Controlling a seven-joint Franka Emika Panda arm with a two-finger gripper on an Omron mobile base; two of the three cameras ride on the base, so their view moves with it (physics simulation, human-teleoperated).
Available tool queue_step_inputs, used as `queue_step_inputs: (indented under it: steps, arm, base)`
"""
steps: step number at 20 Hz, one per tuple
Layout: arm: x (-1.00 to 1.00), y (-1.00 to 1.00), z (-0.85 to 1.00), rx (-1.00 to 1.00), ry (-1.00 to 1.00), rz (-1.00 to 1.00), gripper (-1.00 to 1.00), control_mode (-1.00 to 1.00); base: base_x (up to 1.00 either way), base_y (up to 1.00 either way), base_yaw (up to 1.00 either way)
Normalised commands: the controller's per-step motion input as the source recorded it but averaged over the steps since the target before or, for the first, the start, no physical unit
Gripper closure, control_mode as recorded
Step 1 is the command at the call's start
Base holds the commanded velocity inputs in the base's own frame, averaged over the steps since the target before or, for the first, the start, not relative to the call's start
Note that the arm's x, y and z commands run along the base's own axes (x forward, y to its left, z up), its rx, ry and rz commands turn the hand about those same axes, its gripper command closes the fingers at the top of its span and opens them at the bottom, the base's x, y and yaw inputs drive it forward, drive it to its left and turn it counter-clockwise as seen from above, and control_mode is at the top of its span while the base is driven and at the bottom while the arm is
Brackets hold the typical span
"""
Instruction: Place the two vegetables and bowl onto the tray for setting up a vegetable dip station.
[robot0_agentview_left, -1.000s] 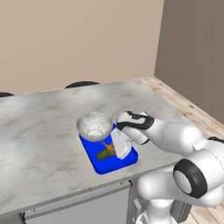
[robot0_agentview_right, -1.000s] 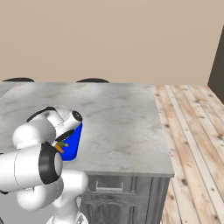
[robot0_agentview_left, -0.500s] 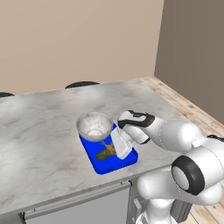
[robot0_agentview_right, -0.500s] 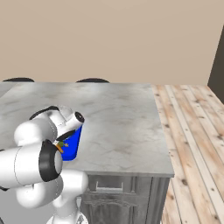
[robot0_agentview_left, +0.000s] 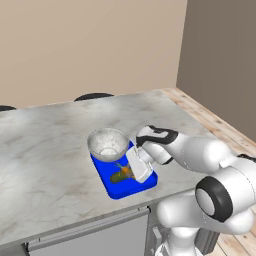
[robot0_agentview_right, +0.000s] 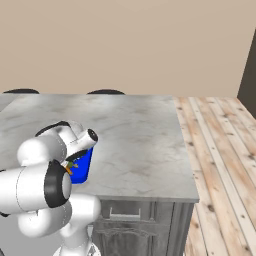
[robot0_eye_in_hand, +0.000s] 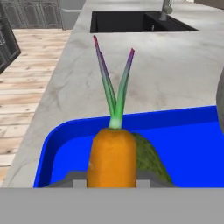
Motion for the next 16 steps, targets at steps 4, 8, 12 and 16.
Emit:
queue_step_inputs:
  steps: [4,8,12,16]
  arm:
    - [0.0,0.0,-0.02,0.04,0.0,0.0,-1.0,-1.0]
    - [0.0,0.0,0.0,0.06,0.01,0.0,-1.0,-1.0]
    - [0.0,0.0,0.0,0.08,0.02,0.0,-1.0,-1.0]
    - [-0.1,-0.04,0.06,0.05,0.0,0.0,-1.0,-1.0]
  base:
    - [0.0,0.0,0.0]
    - [0.0,0.0,0.0]
    - [0.0,0.0,0.0]
    - [0.0,0.0,0.0]
